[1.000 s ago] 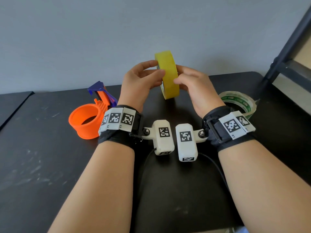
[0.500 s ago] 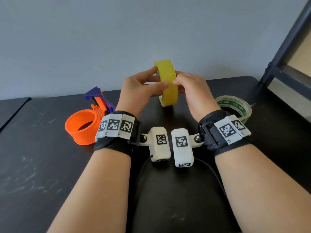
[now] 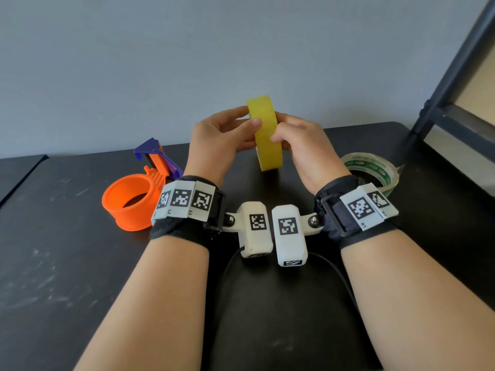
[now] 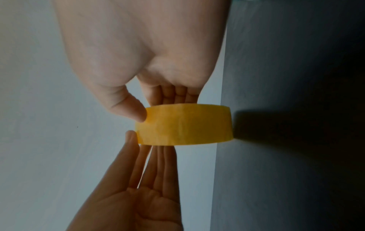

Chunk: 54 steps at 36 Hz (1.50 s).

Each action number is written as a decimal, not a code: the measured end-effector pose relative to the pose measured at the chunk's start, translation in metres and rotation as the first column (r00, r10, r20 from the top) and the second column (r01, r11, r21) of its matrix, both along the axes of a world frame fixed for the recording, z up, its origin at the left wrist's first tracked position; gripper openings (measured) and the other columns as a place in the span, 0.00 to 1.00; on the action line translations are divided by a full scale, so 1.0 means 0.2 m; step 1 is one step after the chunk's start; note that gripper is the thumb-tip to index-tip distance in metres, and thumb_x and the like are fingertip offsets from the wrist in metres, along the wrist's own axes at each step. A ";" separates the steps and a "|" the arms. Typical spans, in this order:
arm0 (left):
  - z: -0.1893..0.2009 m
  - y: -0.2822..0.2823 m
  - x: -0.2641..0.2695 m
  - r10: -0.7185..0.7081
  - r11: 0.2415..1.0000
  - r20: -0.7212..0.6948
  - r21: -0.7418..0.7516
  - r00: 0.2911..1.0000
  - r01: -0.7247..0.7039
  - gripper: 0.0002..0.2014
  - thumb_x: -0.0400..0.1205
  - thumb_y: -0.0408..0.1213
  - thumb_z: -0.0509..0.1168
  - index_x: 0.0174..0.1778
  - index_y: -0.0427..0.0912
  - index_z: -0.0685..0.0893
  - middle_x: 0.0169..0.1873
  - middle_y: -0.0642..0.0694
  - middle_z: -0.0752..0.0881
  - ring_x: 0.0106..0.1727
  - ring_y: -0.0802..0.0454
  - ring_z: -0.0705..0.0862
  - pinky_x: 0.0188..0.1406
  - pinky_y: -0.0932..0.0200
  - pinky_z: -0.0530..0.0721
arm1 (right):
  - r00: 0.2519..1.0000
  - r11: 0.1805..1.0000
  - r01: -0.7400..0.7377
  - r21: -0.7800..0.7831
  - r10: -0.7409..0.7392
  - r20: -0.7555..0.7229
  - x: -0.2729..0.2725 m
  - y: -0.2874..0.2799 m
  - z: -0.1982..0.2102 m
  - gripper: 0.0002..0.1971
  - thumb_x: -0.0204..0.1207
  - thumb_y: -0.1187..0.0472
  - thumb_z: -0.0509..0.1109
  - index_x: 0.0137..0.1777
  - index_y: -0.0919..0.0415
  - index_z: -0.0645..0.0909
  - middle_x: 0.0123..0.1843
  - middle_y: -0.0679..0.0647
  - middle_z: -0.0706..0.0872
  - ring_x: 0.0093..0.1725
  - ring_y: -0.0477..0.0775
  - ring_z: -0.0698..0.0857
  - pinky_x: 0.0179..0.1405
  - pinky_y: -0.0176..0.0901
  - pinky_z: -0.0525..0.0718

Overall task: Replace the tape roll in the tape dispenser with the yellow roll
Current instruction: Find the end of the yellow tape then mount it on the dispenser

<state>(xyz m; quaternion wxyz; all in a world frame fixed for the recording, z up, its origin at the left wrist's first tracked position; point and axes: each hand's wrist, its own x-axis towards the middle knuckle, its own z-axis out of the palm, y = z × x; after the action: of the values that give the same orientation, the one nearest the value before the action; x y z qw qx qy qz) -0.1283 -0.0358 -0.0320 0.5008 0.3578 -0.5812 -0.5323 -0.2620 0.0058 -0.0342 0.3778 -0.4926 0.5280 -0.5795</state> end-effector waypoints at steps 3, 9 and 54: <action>0.00 0.00 0.00 -0.037 0.999 0.061 -0.011 0.997 0.037 0.22 0.79 0.34 0.72 0.70 0.37 0.82 0.51 0.40 0.92 0.51 0.48 0.91 0.58 0.49 0.89 | 1.000 1.000 0.015 0.004 -0.015 0.017 -0.01 -0.01 0.00 0.17 0.66 0.63 0.64 0.49 0.50 0.90 0.52 0.63 0.90 0.50 0.59 0.85 0.55 0.54 0.82; 0.01 0.01 0.01 -0.140 0.990 0.131 -0.001 0.981 0.141 0.30 0.76 0.29 0.73 0.76 0.43 0.76 0.50 0.39 0.91 0.57 0.41 0.90 0.61 0.48 0.87 | 0.999 0.999 0.022 0.023 -0.022 0.029 -0.02 -0.02 0.01 0.17 0.63 0.59 0.66 0.50 0.50 0.91 0.53 0.64 0.91 0.60 0.67 0.87 0.68 0.65 0.81; 0.02 0.02 0.00 -0.053 0.999 0.024 0.004 0.998 0.053 0.28 0.75 0.29 0.75 0.73 0.35 0.78 0.48 0.34 0.91 0.50 0.37 0.91 0.55 0.46 0.90 | 0.998 1.000 0.006 0.021 -0.007 0.064 0.00 -0.03 -0.01 0.13 0.59 0.61 0.62 0.41 0.54 0.85 0.44 0.57 0.87 0.53 0.63 0.85 0.66 0.66 0.80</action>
<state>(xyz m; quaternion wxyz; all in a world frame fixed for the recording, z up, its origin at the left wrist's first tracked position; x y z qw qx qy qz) -0.1280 -0.0316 -0.0280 0.4790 0.3497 -0.5956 -0.5418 -0.2627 0.0002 -0.0369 0.3976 -0.4680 0.5231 -0.5909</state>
